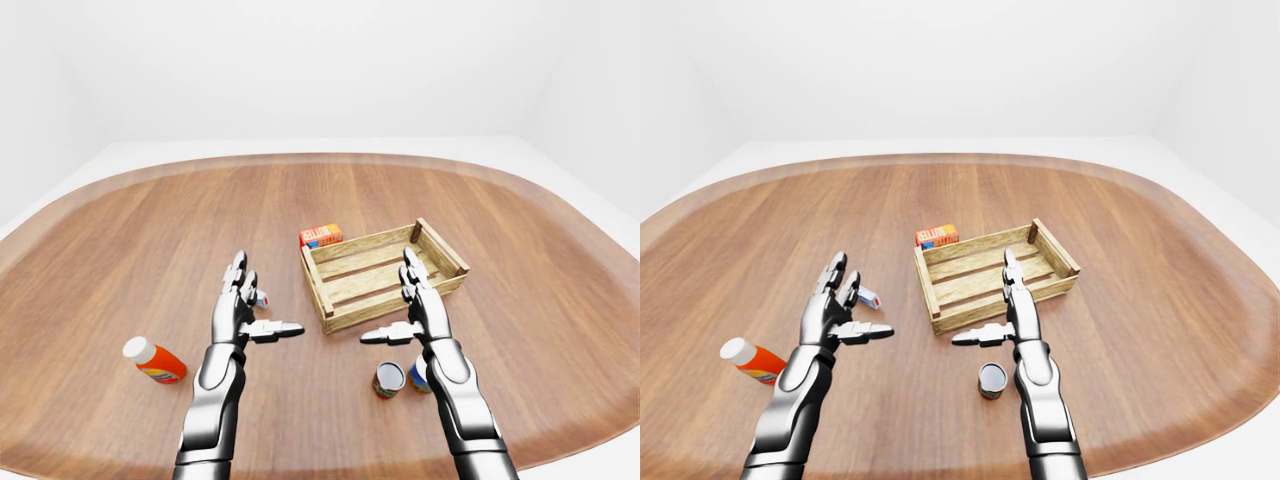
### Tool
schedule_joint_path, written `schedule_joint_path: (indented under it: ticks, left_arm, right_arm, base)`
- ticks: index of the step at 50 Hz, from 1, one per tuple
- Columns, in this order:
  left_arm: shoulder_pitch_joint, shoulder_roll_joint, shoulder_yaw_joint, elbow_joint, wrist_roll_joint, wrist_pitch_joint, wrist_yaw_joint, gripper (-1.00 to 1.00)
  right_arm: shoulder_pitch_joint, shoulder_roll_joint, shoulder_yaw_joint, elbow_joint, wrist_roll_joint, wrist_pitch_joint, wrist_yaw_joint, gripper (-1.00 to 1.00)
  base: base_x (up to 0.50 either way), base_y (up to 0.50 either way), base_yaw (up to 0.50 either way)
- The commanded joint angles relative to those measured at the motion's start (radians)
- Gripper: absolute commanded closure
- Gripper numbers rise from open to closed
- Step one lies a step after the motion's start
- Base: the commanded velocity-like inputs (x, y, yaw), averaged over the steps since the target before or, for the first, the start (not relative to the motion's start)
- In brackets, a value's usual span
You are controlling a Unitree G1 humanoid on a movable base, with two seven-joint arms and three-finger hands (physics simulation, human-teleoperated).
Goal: Pick up the tomato sauce, and put it in the wooden tray.
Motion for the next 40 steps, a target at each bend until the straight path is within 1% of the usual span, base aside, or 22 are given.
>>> schedule_joint_path:
  ticks: [1, 11, 15, 23, 25, 28, 30, 32, 34, 36, 39, 40]
  left_arm:
    - [0.003, -0.001, -0.004, 0.002, 0.007, 0.0, -0.002, -1.0]
    - [0.006, -0.002, -0.008, 0.0, 0.009, 0.0, -0.007, -1.0]
    - [0.006, -0.003, -0.008, 0.0, 0.01, 0.0, -0.007, -1.0]
    - [0.006, -0.002, -0.007, 0.001, 0.011, 0.0, -0.008, -1.0]
    - [0.006, -0.002, -0.007, 0.0, 0.011, 0.0, -0.009, -1.0]
    - [0.007, -0.003, -0.009, 0.001, 0.013, 0.0, -0.009, -1.0]
    - [0.006, -0.003, -0.009, 0.002, 0.013, 0.0, -0.009, -1.0]
    - [0.005, -0.003, -0.008, 0.004, 0.013, 0.0, -0.009, -1.0]
    - [0.005, -0.003, -0.008, 0.004, 0.012, 0.0, -0.009, -1.0]
    - [0.004, -0.003, -0.006, 0.0, 0.006, 0.0, -0.007, -1.0]
    - [0.005, -0.003, -0.004, -0.01, -0.006, 0.0, -0.009, -1.0]
    - [0.005, -0.003, -0.003, -0.011, -0.008, 0.0, -0.009, -1.0]
  right_arm:
    - [0.002, 0.0, 0.001, 0.002, -0.003, -0.001, 0.001, -1.0]
    - [0.001, 0.0, -0.001, 0.0, 0.0, 0.0, 0.004, -1.0]
    - [0.004, 0.001, -0.014, -0.012, 0.031, -0.005, 0.001, -1.0]
    - [0.02, 0.003, -0.003, -0.032, 0.024, -0.011, -0.001, -1.0]
    - [0.026, 0.003, 0.002, -0.04, 0.019, -0.018, 0.002, -1.0]
    - [0.027, 0.003, -0.003, -0.041, 0.025, -0.023, 0.003, -1.0]
    - [0.02, 0.009, -0.02, -0.033, 0.043, -0.025, -0.017, -1.0]
    - [0.014, 0.005, -0.024, -0.024, 0.042, -0.016, -0.031, -1.0]
    - [0.03, 0.005, -0.021, -0.051, 0.059, -0.034, -0.018, -1.0]
    - [0.031, 0.003, -0.014, -0.049, 0.032, -0.017, -0.034, -1.0]
    - [0.048, -0.003, 0.01, -0.079, -0.018, -0.04, -0.025, -1.0]
    - [0.05, -0.006, 0.016, -0.096, -0.055, -0.046, -0.035, -1.0]
  base:
    - [0.5, 0.0, 0.0]
    - [0.5, 0.0, 0.0]
    - [0.47, -0.01, 0.0]
    - [0.0, 0.0, 0.0]
    - [0.0, 0.0, 0.0]
    - [0.0, 0.0, 0.0]
    - [0.0, 0.0, 0.0]
    - [0.0, 0.0, 0.0]
    - [0.0, 0.0, 0.0]
    - [0.0, 0.0, 0.0]
    - [0.0, 0.0, 0.0]
    - [0.0, 0.0, 0.0]
